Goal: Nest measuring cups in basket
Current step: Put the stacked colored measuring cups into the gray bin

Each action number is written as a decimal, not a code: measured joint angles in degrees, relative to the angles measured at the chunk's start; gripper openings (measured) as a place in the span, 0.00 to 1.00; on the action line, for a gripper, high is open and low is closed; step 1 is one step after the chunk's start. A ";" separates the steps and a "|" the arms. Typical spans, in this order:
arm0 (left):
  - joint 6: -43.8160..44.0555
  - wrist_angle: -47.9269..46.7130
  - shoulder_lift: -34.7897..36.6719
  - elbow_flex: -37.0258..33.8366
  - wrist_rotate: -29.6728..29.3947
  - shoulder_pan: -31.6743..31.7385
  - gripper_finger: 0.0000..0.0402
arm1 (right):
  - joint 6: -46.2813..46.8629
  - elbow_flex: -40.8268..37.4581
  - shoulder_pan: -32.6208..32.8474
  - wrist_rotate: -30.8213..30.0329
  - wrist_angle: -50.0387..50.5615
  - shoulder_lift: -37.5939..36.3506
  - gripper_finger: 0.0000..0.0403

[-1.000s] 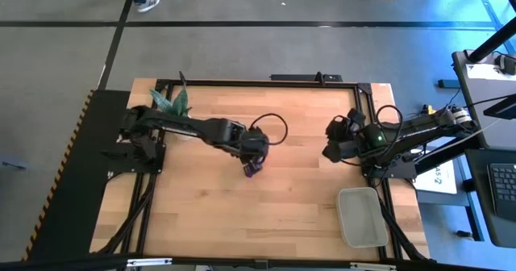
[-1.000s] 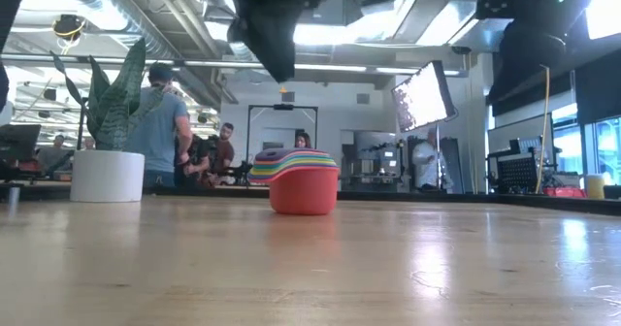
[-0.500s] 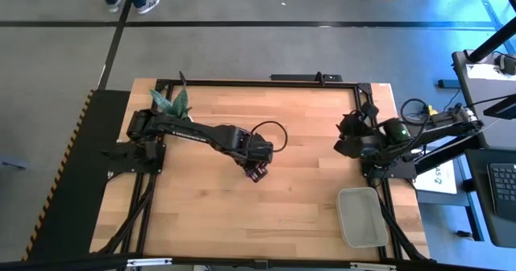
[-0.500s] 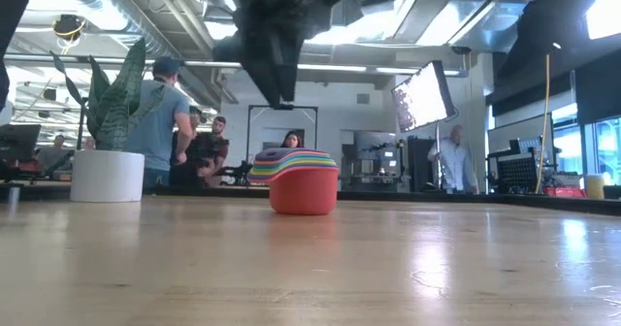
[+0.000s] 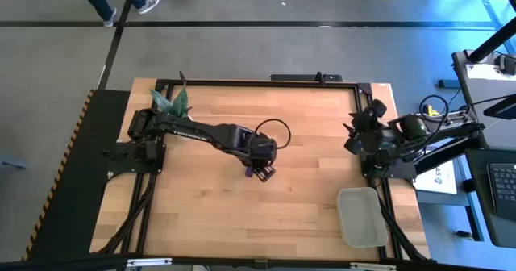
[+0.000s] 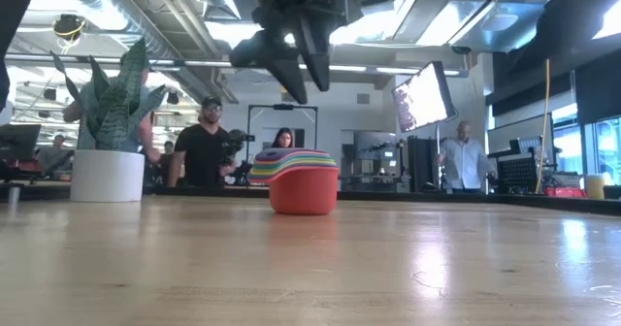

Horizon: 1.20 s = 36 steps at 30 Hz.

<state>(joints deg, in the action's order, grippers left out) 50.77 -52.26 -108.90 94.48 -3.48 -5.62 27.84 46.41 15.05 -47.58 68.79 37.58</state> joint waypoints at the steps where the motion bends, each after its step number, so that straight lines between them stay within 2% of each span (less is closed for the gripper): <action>1: 1.41 -0.62 0.00 0.00 0.06 0.20 0.36 | -0.03 0.00 0.00 0.71 0.02 -0.43 0.48; 7: 7.43 -5.31 0.00 0.00 -0.34 -0.22 0.39 | -2.78 -0.95 0.00 4.37 -0.06 -2.25 0.48; 12: 10.60 -4.85 0.00 0.00 0.04 -1.13 0.44 | -6.41 -1.60 0.36 7.06 -1.59 -3.53 0.48; 22: 11.74 -3.72 -2.43 -0.06 1.44 0.72 0.53 | -9.94 -1.64 2.41 7.48 -1.78 -6.03 0.48; 36: 11.79 -7.33 -4.80 0.04 1.32 1.61 0.54 | -10.30 -1.66 4.26 8.84 -1.53 -9.15 0.48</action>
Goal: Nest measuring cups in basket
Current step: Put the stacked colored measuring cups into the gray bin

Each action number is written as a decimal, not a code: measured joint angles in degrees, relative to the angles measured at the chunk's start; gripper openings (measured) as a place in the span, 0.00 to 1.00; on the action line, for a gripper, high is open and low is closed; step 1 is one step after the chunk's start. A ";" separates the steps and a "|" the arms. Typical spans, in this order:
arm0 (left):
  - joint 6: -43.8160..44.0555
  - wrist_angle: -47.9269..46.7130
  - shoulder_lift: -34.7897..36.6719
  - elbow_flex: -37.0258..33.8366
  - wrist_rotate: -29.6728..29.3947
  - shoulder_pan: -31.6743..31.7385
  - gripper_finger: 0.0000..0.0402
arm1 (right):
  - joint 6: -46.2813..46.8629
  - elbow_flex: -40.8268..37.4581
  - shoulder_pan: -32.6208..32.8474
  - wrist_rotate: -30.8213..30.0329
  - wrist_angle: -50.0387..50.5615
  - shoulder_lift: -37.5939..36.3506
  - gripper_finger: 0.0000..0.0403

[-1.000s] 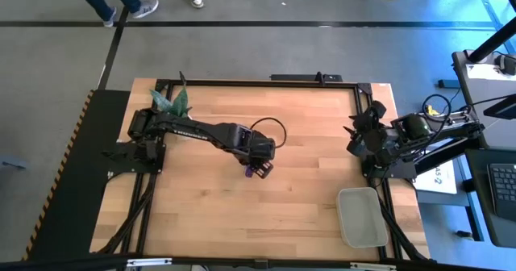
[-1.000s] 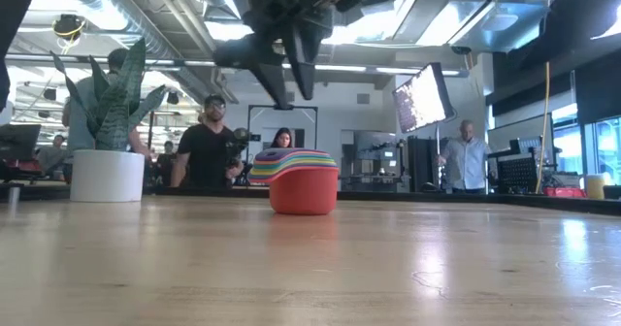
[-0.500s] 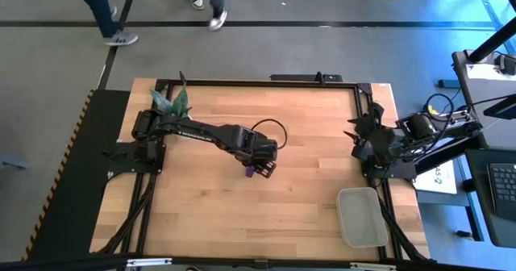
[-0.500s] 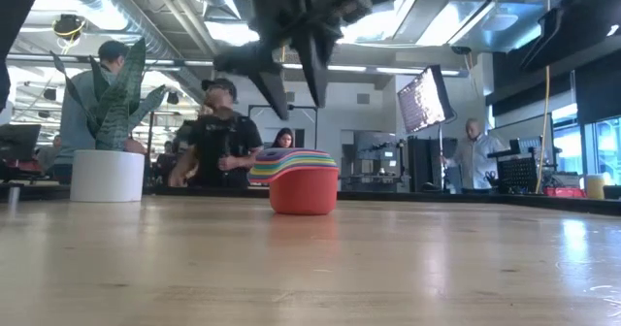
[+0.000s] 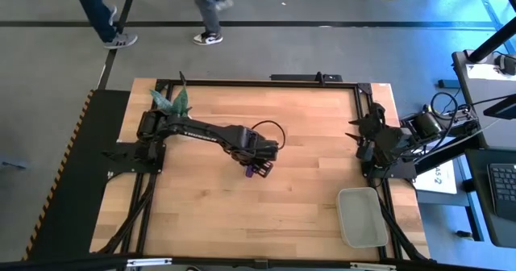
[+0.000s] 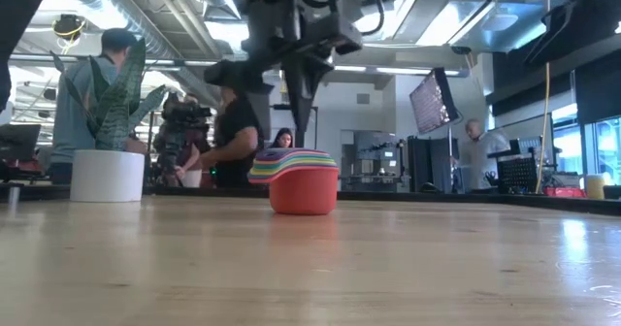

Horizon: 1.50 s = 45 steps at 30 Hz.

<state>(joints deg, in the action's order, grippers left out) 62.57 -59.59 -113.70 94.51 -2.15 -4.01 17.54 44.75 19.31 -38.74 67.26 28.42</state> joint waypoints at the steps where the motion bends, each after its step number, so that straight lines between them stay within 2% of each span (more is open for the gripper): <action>1: 0.00 -0.20 -0.20 -0.08 0.00 0.02 0.54 | 0.00 0.00 0.00 0.00 0.00 0.02 0.48; 13: -0.31 0.28 -0.09 -0.06 -0.67 0.64 0.54 | 0.22 -0.11 -0.02 1.66 -0.22 0.04 0.48; 24: -0.11 4.61 -6.10 -0.06 3.14 0.47 0.54 | 0.18 -0.11 -0.02 2.15 -0.24 0.04 0.48; 45: 0.38 4.17 -5.49 0.64 3.30 0.52 0.54 | 0.00 -0.11 -0.02 2.82 -0.31 0.04 0.48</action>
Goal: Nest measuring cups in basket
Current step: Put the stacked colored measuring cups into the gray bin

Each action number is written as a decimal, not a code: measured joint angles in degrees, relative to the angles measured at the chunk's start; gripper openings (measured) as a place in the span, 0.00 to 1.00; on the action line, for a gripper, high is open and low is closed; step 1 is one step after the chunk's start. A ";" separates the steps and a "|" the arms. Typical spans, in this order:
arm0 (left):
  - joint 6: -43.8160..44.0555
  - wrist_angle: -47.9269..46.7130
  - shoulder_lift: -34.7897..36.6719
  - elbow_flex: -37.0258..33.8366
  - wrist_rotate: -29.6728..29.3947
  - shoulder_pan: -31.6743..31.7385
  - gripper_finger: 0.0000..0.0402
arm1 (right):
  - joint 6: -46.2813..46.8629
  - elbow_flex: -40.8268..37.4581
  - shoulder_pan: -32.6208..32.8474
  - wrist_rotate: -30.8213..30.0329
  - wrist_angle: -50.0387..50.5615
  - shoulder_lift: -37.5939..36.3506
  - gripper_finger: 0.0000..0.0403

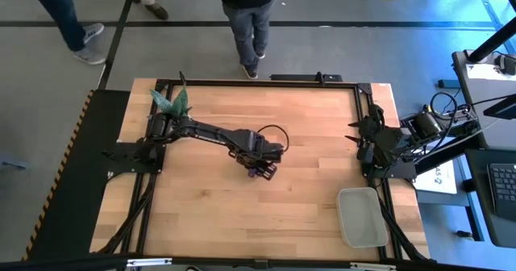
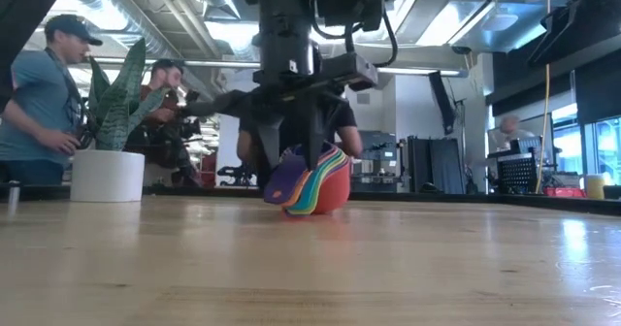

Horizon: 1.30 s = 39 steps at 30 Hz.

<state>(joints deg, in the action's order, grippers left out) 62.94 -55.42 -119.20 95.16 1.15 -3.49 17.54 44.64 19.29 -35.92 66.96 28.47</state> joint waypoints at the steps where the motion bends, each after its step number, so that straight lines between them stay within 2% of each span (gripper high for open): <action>1: -0.02 0.20 0.00 0.49 0.00 0.00 0.54 | 0.00 0.00 0.00 -0.02 0.00 0.00 0.48; 17: -0.05 -0.19 0.02 1.13 -1.41 1.02 0.54 | -0.02 0.00 0.00 0.24 0.02 0.00 0.48; 29: 1.44 -3.24 2.99 2.15 2.42 0.48 0.54 | -0.02 -0.02 0.00 0.28 0.02 0.02 0.48; 32: 0.84 -3.55 3.13 5.28 -0.08 0.37 0.54 | -0.04 -0.02 0.00 0.28 0.03 0.02 0.48; 39: -8.83 -5.70 3.56 13.12 -13.04 0.41 0.54 | -0.04 -0.02 -0.01 0.28 0.02 0.02 0.48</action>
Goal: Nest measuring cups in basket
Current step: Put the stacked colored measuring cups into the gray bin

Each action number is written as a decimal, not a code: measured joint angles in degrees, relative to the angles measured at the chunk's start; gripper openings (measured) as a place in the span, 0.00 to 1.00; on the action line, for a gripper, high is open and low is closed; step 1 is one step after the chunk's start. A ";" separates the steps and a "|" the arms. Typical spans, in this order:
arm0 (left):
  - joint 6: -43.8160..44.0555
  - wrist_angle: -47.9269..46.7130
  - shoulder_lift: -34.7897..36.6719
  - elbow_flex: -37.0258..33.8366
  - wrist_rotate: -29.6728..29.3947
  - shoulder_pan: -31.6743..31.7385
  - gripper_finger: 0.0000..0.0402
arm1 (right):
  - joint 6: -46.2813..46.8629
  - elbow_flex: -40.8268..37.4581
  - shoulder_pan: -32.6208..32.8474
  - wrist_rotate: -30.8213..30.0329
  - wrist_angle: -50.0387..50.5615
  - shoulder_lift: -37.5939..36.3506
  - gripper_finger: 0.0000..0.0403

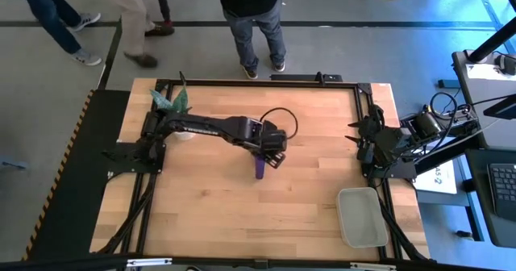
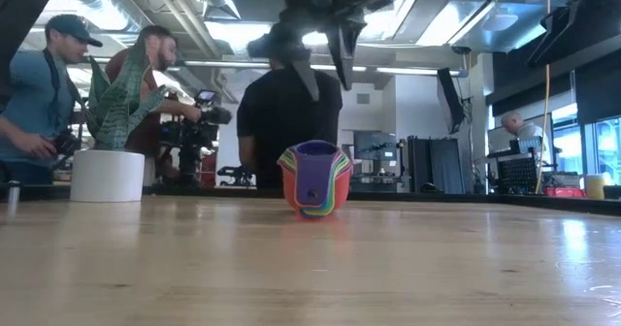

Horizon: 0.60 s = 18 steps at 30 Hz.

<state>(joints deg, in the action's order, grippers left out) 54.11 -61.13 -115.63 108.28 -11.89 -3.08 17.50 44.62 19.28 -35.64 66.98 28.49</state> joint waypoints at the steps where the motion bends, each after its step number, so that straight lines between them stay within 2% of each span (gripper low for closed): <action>1: -1.17 0.20 0.00 0.56 -0.70 -0.04 0.54 | 0.00 0.00 -0.01 0.00 0.02 0.00 0.48; 4: -2.15 -1.12 0.02 0.75 -0.79 -0.08 0.52 | 0.02 0.00 -0.01 -0.04 0.02 0.00 0.48; 7: -2.21 -5.75 -0.04 0.69 -0.87 -0.12 0.46 | 0.04 0.00 -0.01 -0.09 0.02 0.00 0.48; 10: -2.19 -9.40 -0.04 0.65 -2.28 -0.10 0.33 | 0.05 0.00 -0.01 -0.11 0.02 0.00 0.48; 15: -3.03 -8.05 -0.06 0.64 -3.77 -0.41 0.05 | 0.08 0.00 -0.01 -0.17 0.02 0.00 0.48; 18: -3.71 -7.34 -0.86 0.64 -3.74 -0.46 0.02 | 0.11 0.00 -0.01 -0.17 0.02 0.00 0.48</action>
<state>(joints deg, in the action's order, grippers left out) 50.40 -68.47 -116.49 108.92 -15.63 -3.54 17.61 44.62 19.27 -35.81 67.00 28.49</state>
